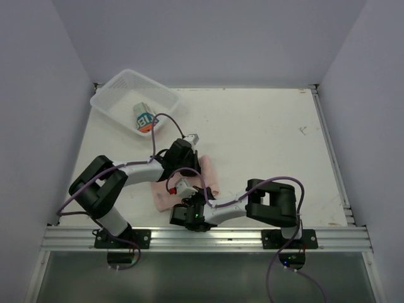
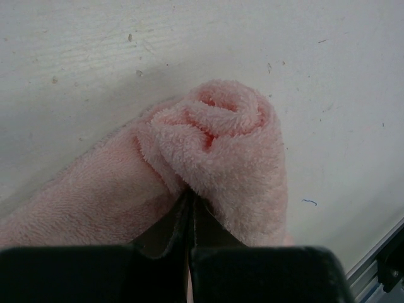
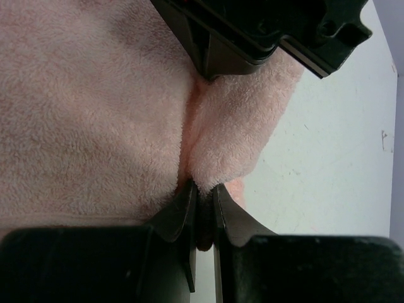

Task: Roll the towels
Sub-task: Roll the towel

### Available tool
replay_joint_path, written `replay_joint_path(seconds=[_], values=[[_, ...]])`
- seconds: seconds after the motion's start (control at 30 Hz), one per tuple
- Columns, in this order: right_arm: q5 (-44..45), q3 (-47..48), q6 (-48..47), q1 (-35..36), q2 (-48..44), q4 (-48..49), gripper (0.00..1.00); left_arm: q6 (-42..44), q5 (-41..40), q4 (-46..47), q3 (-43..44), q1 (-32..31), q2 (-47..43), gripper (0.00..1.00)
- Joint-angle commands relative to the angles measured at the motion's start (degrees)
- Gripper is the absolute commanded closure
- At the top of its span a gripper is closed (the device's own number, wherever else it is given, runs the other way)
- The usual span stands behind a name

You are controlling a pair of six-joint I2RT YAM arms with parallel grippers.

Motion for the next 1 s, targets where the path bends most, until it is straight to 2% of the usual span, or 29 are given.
replay_joint_path(seconds=[0.0, 0.2, 0.33, 0.5, 0.7, 0.97], values=[[-7.47, -1.08, 1.82, -1.55, 3.33, 4.45, 1.0, 2.44, -1.86, -2.49, -0.33, 0.74, -2.98, 0.98], [-8.34, -0.73, 1.38, -2.16, 3.95, 5.59, 1.0, 3.85, -4.32, -7.13, 0.72, 2.41, -5.53, 0.88], [-8.96, -0.47, 1.03, -2.43, 4.47, 6.12, 1.0, 5.08, -7.65, -11.52, 1.95, 3.2, -8.16, 0.85], [-9.31, -0.11, 1.03, -2.34, 5.0, 5.94, 1.0, 5.08, -7.83, -13.56, 2.92, 5.14, -10.54, 0.85], [-9.4, -0.46, 1.38, -2.34, 4.91, 6.03, 1.0, 4.03, -2.04, -3.46, 1.07, 6.28, -16.78, 0.82], [-9.84, -0.64, 1.12, -2.6, 5.18, 6.47, 1.0, 0.78, 9.21, 9.89, -0.59, 6.37, -13.98, 0.72]])
